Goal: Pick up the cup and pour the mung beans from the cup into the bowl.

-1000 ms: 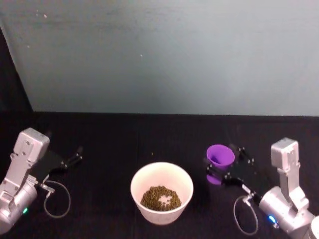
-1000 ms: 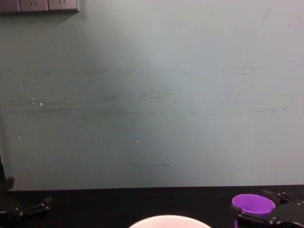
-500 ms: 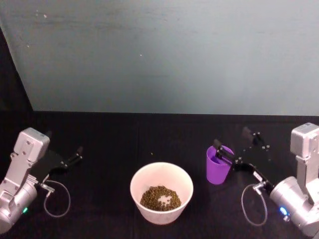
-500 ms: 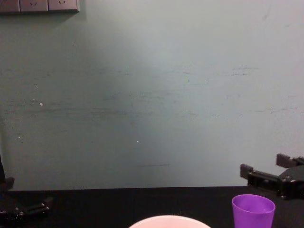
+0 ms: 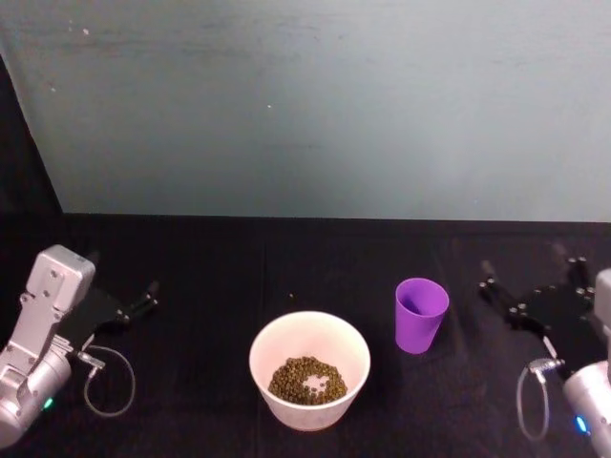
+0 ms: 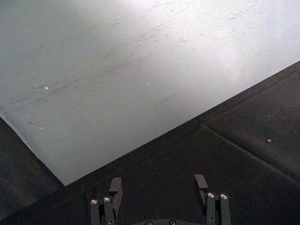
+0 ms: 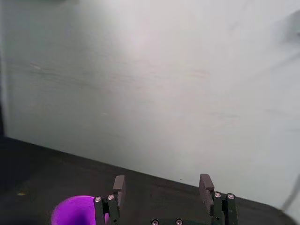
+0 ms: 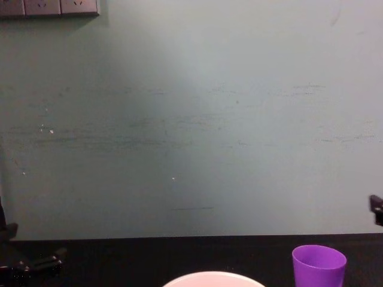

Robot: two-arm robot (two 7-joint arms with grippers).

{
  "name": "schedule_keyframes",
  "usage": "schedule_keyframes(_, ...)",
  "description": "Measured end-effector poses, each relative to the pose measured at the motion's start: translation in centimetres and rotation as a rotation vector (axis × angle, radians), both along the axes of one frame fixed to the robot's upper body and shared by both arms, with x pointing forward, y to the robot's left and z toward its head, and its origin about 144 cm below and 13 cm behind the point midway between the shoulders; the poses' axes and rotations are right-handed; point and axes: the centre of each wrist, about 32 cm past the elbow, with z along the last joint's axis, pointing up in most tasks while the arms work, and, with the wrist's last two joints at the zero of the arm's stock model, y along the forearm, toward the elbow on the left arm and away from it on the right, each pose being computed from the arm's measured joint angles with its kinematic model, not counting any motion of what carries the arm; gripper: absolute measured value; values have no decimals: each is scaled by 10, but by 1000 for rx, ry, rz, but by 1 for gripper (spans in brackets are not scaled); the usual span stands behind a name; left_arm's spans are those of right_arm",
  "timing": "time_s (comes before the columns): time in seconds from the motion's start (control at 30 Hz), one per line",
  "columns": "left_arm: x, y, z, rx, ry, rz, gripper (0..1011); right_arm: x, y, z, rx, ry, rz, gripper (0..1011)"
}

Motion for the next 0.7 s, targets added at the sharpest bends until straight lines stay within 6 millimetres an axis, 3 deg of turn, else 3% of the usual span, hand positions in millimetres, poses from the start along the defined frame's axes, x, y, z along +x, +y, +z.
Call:
schedule_keyframes(0.4,0,0,0,0,0,0,1004,-5,-8,-29,-19,-30,-115,1004)
schedule_keyframes(0.7,0,0,0,0,0,0,1003,1,-13,-39,20,-7,-111,1004)
